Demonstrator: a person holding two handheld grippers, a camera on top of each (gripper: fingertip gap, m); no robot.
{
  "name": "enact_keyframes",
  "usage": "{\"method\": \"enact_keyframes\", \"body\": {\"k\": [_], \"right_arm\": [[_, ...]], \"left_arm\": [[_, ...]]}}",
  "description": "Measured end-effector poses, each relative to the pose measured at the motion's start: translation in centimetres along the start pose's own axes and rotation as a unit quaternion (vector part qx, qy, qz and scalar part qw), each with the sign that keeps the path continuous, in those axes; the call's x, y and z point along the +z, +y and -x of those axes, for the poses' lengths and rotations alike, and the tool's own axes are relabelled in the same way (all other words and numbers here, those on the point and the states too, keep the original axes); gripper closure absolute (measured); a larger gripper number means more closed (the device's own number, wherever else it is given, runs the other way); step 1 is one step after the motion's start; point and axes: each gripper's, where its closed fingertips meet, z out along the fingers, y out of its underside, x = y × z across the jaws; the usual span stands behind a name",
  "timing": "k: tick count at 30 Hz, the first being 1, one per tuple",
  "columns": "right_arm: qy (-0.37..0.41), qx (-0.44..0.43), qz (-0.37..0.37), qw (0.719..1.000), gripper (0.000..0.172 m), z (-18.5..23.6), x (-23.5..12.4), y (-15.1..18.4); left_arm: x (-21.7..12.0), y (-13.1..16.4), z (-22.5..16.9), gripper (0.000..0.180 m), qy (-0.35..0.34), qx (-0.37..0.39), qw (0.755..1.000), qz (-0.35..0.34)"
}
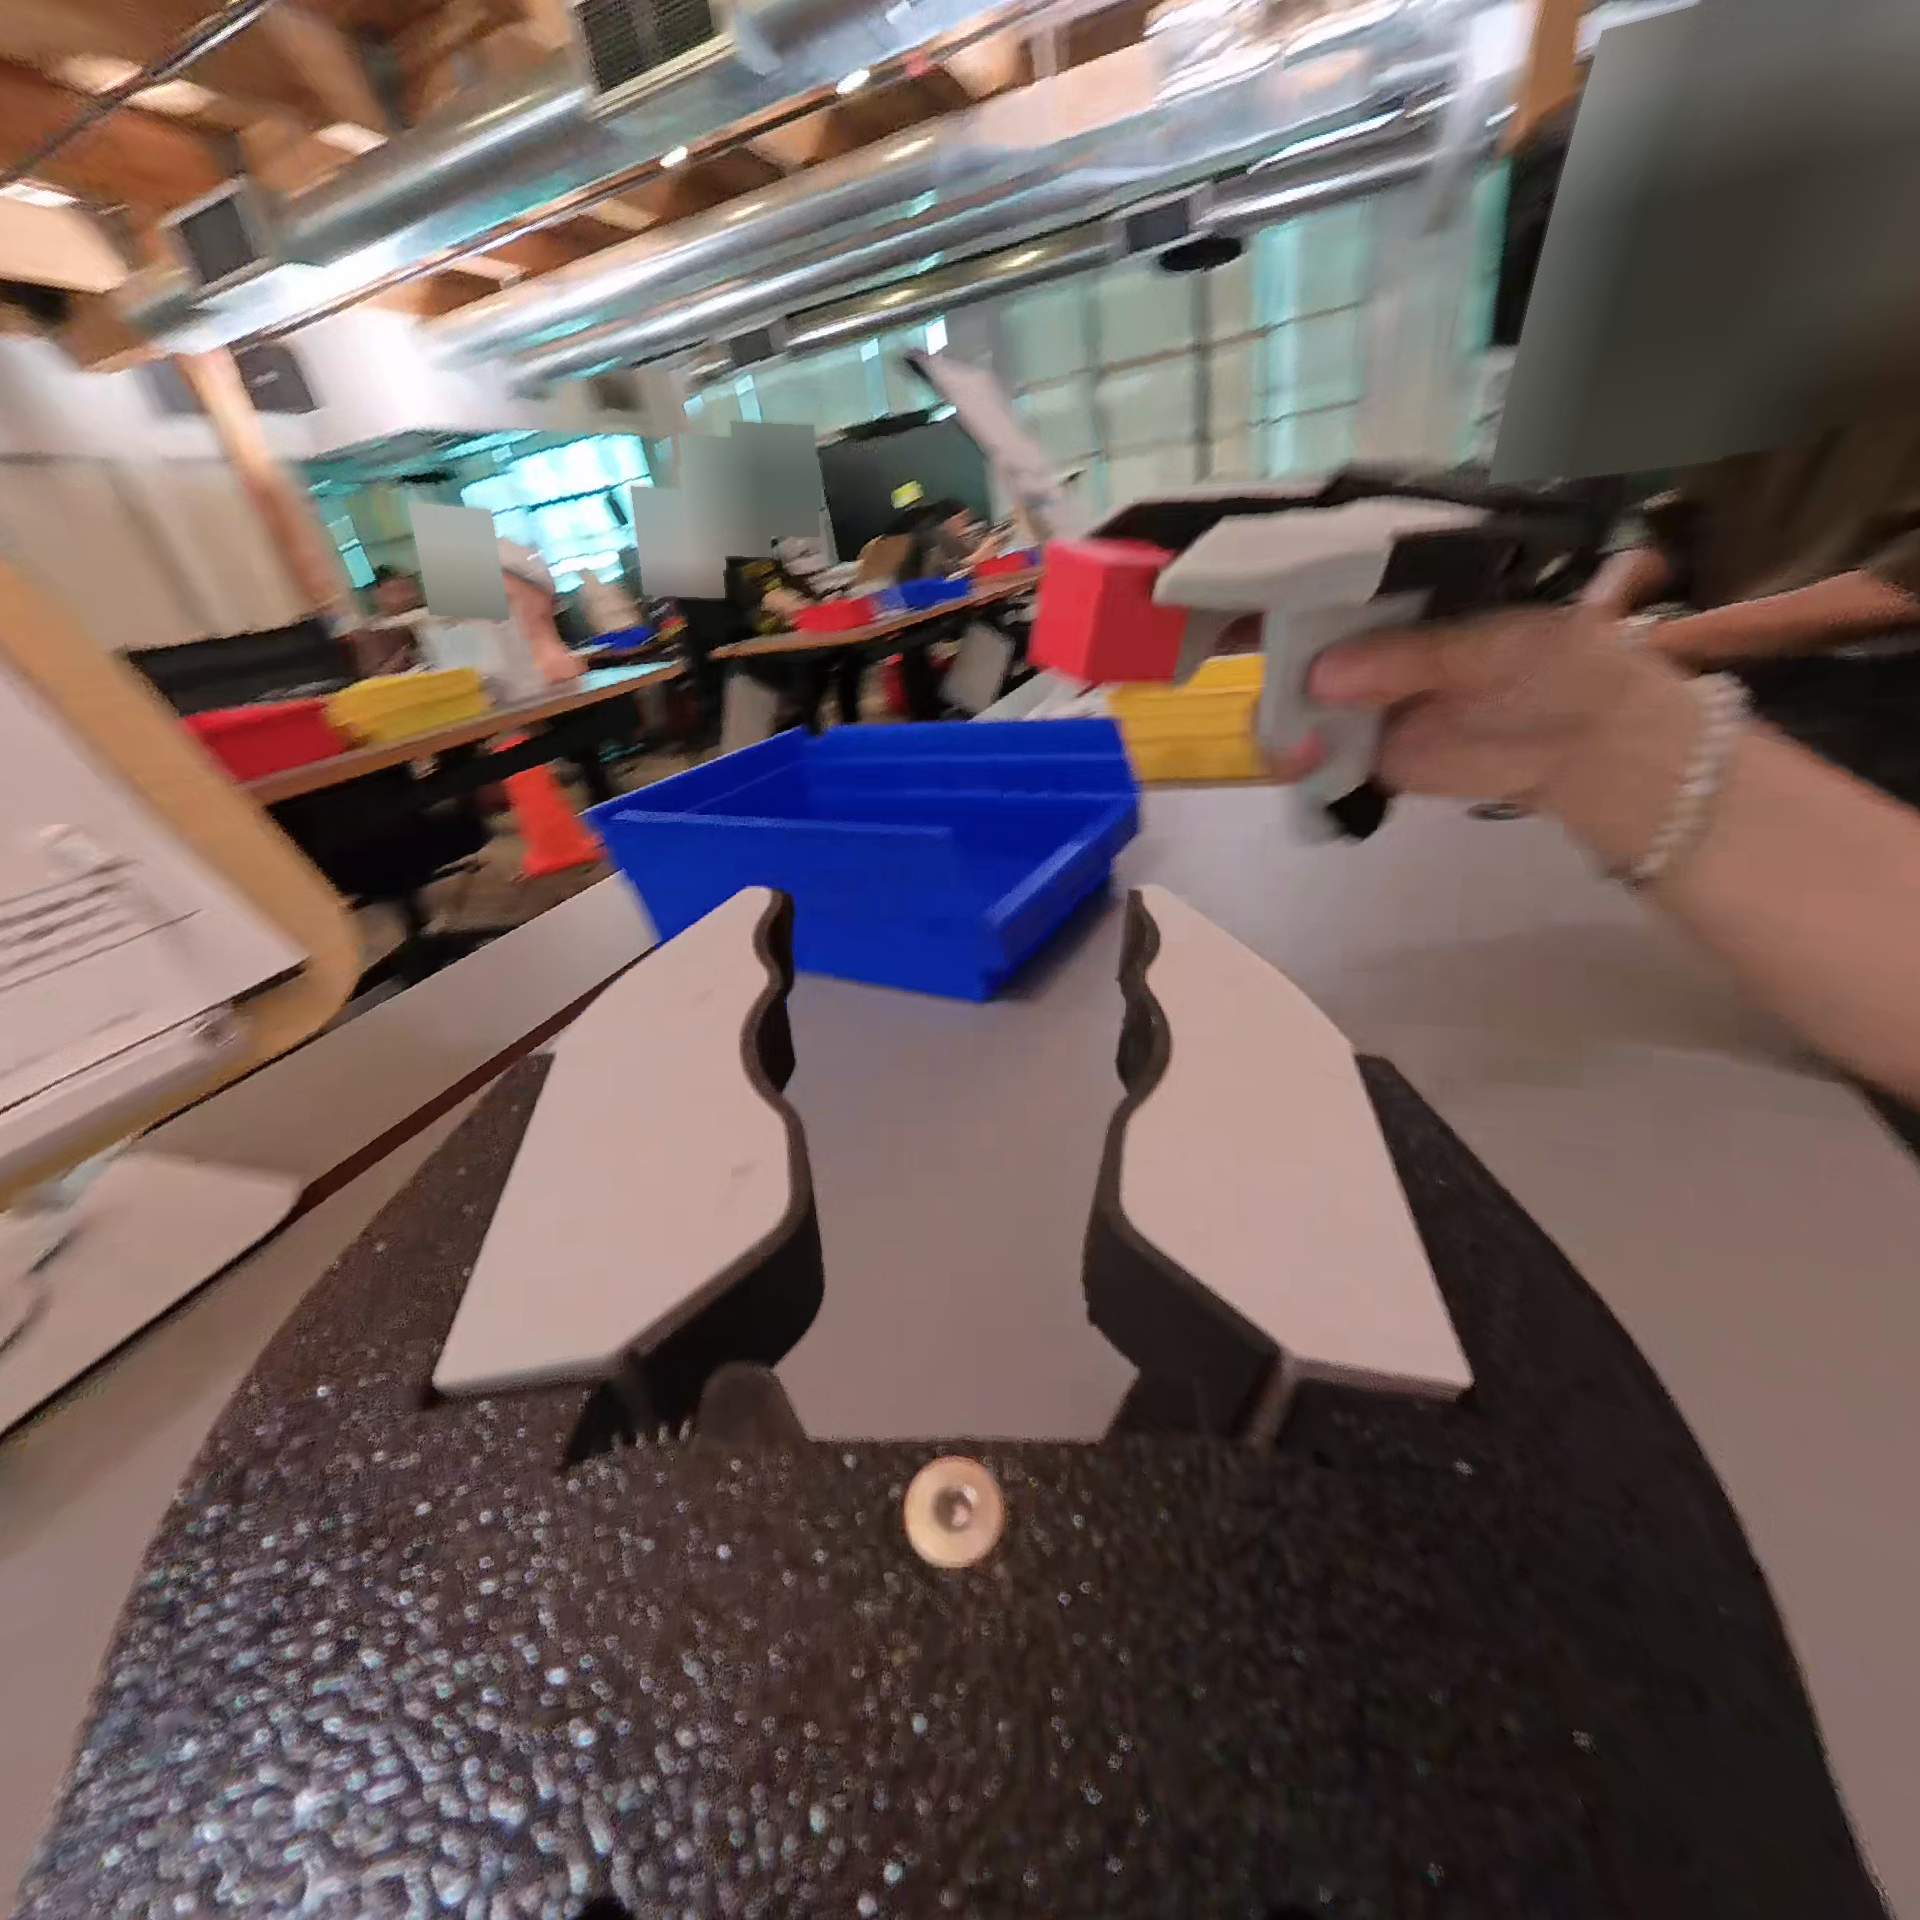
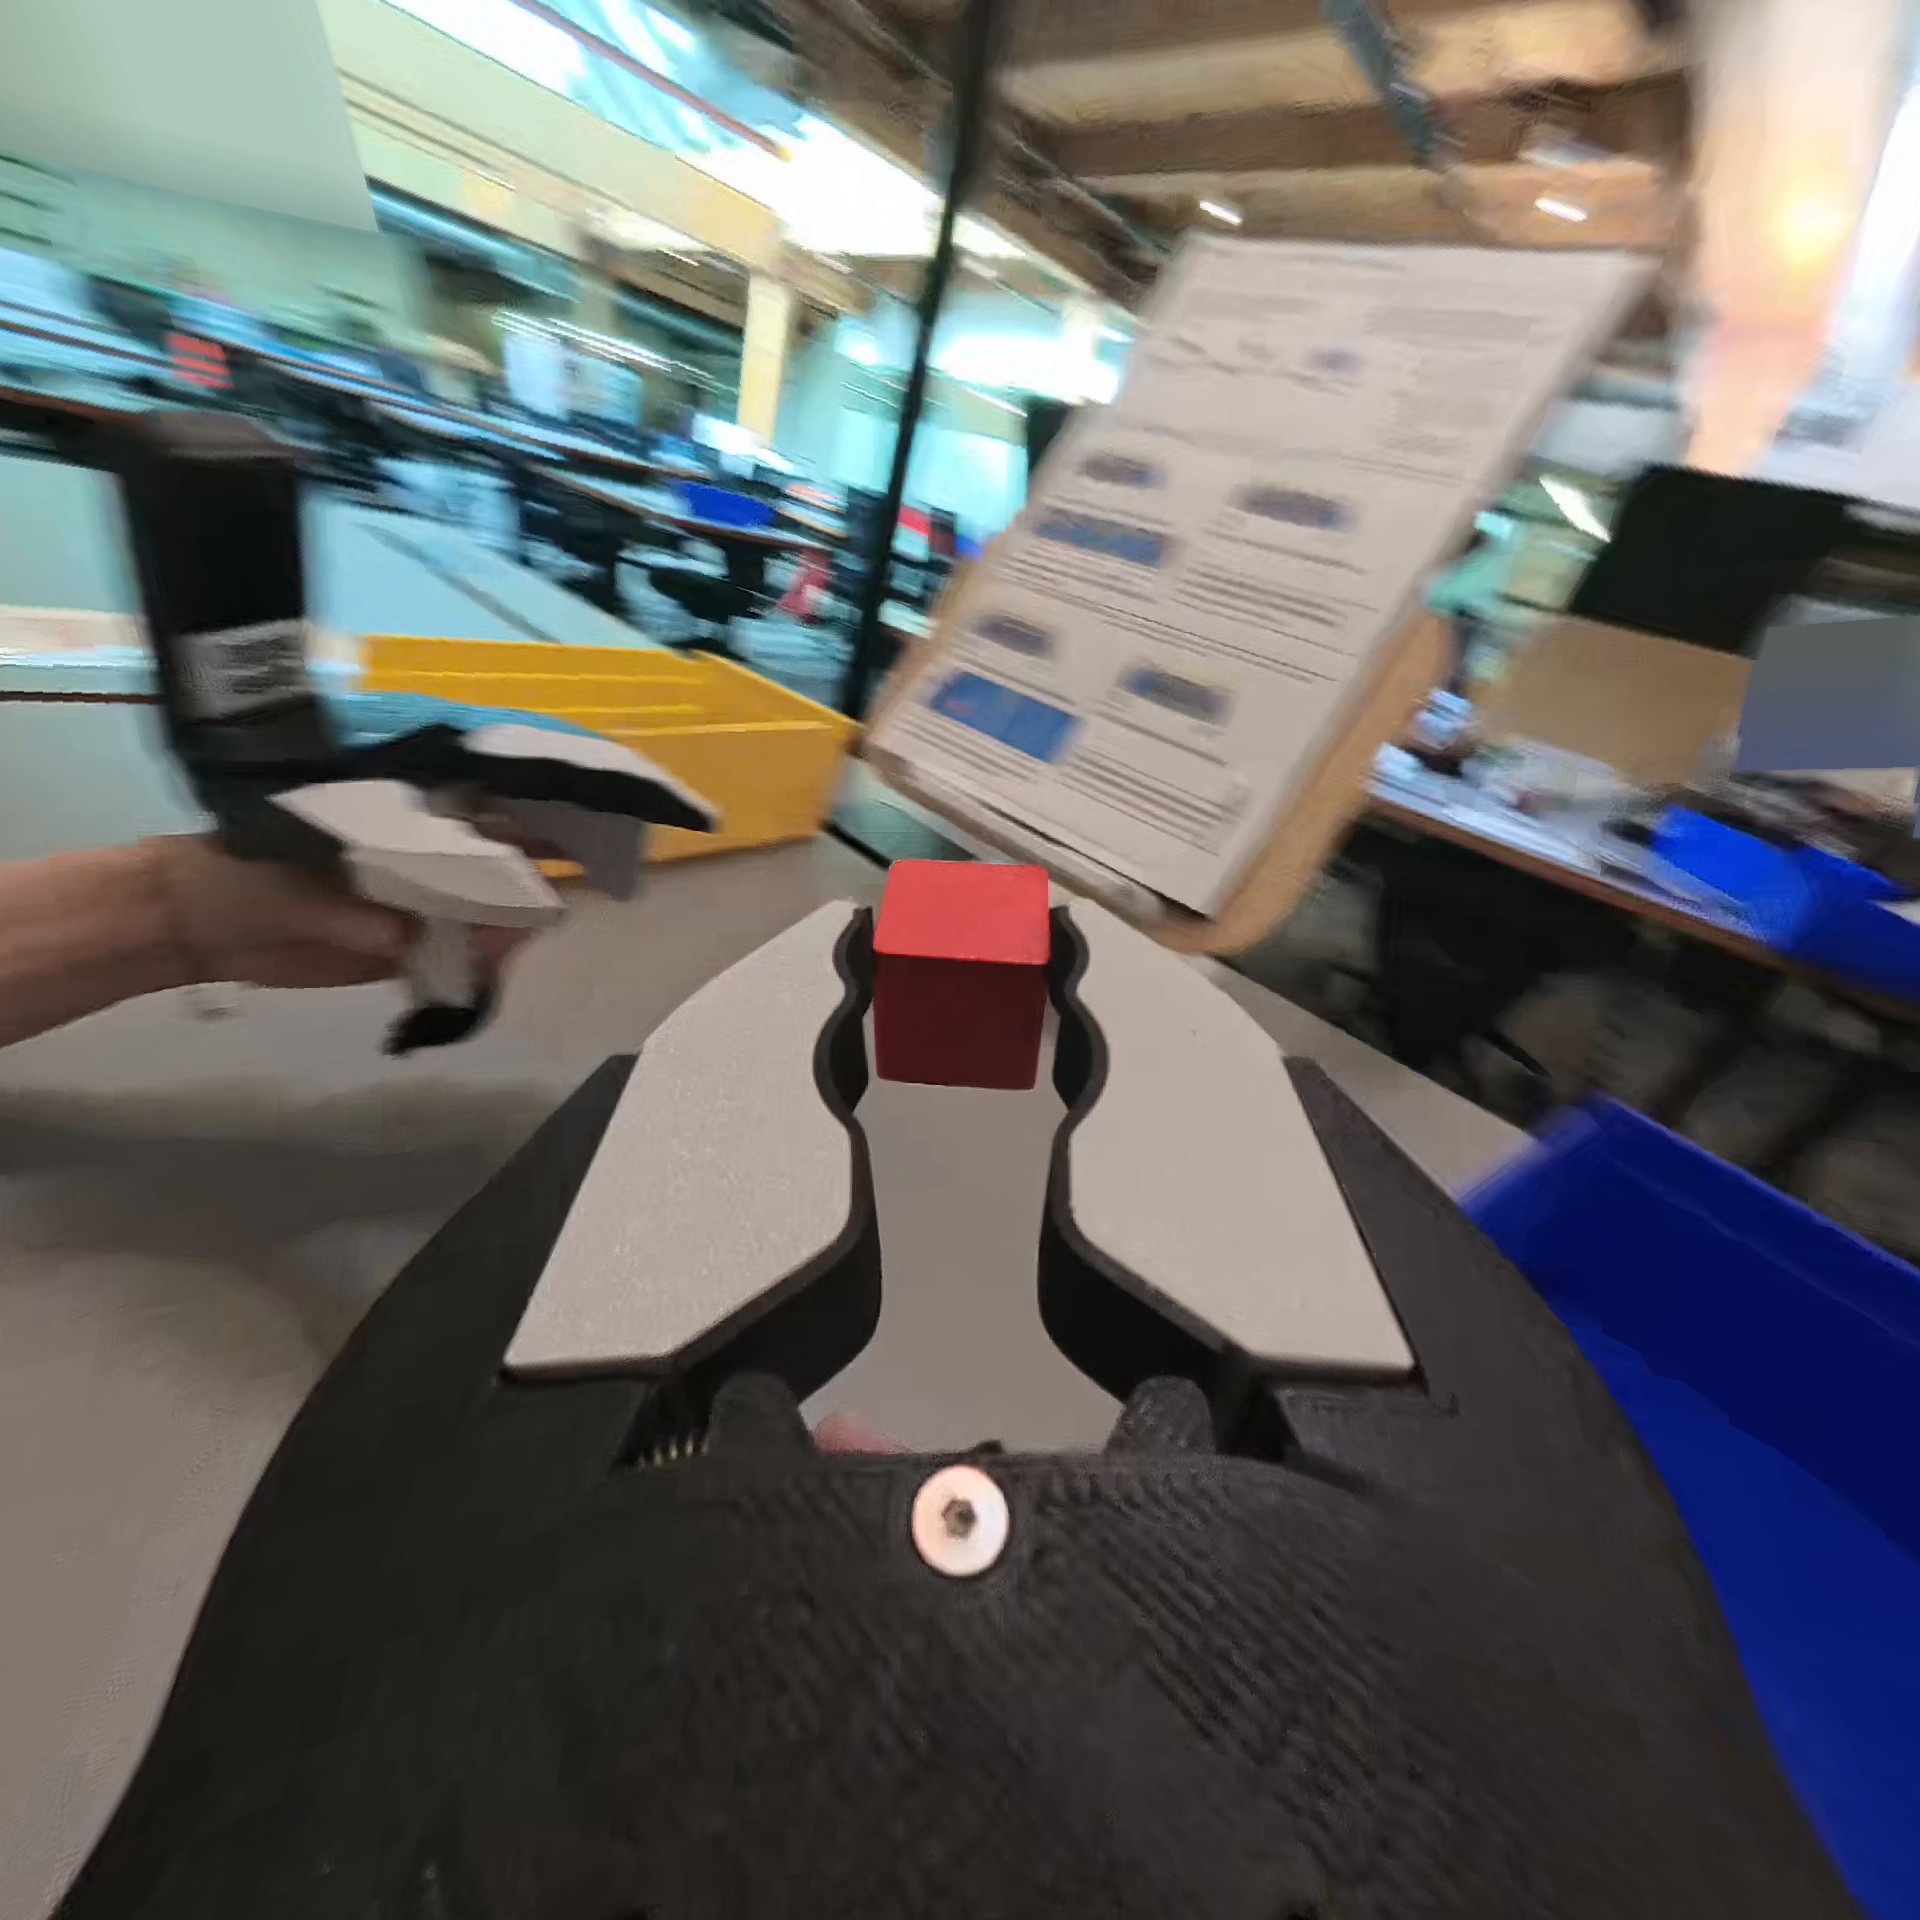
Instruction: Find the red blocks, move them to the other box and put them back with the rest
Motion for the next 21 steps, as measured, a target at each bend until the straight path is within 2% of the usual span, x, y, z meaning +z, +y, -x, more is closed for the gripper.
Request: {"method": "enact_keyframes", "body": {"k": [2,4,6,9,15,21], "right_arm": [[0.108,0.011,0.046,0.993,0.139,-4.7,-2.6,0.7],[0.210,0.027,0.090,0.973,0.139,-9.3,-5.7,1.6],[0.270,0.028,0.145,0.951,0.139,-13.1,-8.1,3.2],[0.320,0.023,0.230,0.919,0.138,-18.0,-9.5,6.1],[0.300,0.031,0.401,0.865,0.138,-22.1,-8.4,12.7],[0.269,0.061,0.507,0.817,0.138,-23.1,-8.4,17.0]], "left_arm": [[0.0,0.9,1.5,0.122,-0.049,0.006,0.999,0.024],[0.1,1.7,2.3,0.124,-0.081,0.019,0.996,0.044],[0.1,2.8,3.0,0.127,-0.105,0.030,0.992,0.069],[0.4,4.4,3.2,0.129,-0.114,0.044,0.987,0.108],[0.6,6.1,3.2,0.130,-0.115,0.073,0.980,0.148],[0.6,7.0,3.5,0.130,-0.117,0.070,0.977,0.166]]}}
